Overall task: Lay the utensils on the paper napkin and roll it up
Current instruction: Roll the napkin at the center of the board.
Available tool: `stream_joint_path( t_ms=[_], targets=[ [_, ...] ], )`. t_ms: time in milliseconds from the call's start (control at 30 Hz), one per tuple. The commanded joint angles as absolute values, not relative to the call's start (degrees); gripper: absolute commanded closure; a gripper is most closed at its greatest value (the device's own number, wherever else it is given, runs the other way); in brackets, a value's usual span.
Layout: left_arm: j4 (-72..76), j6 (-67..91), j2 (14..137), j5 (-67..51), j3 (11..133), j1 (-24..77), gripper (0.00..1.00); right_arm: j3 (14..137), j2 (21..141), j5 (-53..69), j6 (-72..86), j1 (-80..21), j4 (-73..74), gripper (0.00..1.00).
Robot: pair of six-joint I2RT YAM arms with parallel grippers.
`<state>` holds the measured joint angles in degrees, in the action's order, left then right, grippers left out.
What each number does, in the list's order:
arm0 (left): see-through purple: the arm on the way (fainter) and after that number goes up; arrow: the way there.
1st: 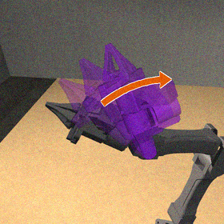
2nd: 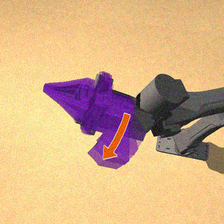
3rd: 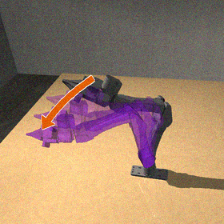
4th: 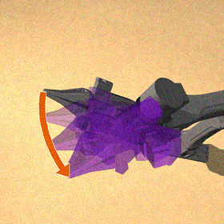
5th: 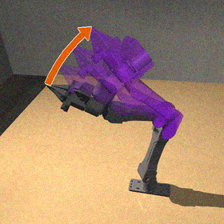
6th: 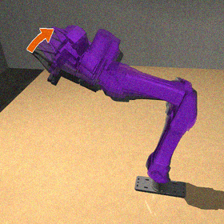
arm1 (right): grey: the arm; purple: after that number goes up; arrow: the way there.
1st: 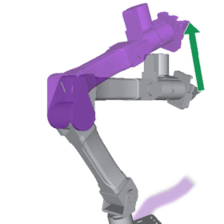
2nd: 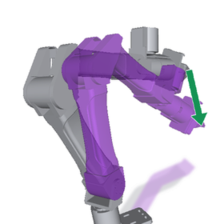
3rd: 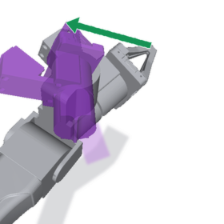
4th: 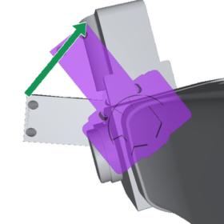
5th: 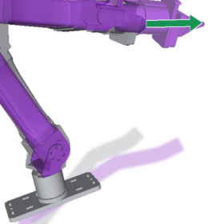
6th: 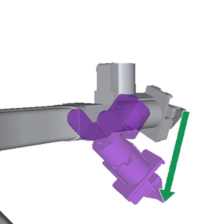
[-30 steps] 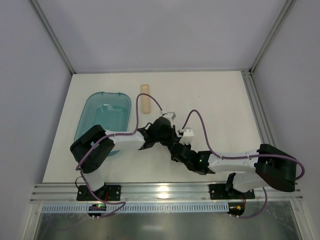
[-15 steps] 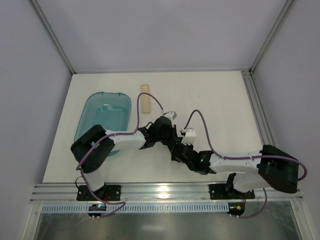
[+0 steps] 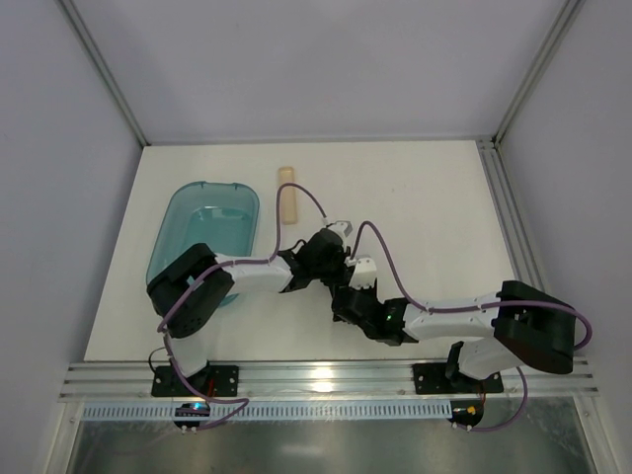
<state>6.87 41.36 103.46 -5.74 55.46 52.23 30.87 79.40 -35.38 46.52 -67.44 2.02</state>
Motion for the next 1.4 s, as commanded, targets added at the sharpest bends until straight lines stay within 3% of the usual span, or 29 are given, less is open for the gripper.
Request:
stream_joint_path(
  t_ms=[0, 467, 733, 1367],
  targets=[
    [7.3, 40.4, 103.9, -6.4, 57.7, 52.3, 0.85, 32.7, 78.6, -38.2, 44.7, -68.2, 1.0, 0.37],
    [6.9, 40.4, 104.2, -6.3, 57.7, 52.1, 0.85, 30.1, 76.5, -35.3, 42.1, -68.3, -5.8, 0.36],
    [6.6, 40.3, 104.2, -6.2, 57.9, 51.9, 0.85, 32.8, 80.8, -37.2, 40.5, -69.2, -3.0, 0.31],
    [6.9, 40.6, 104.7, -6.6, 57.9, 51.9, 0.85, 43.6, 92.1, -48.1, 43.7, -74.0, 13.3, 0.34]
  ],
)
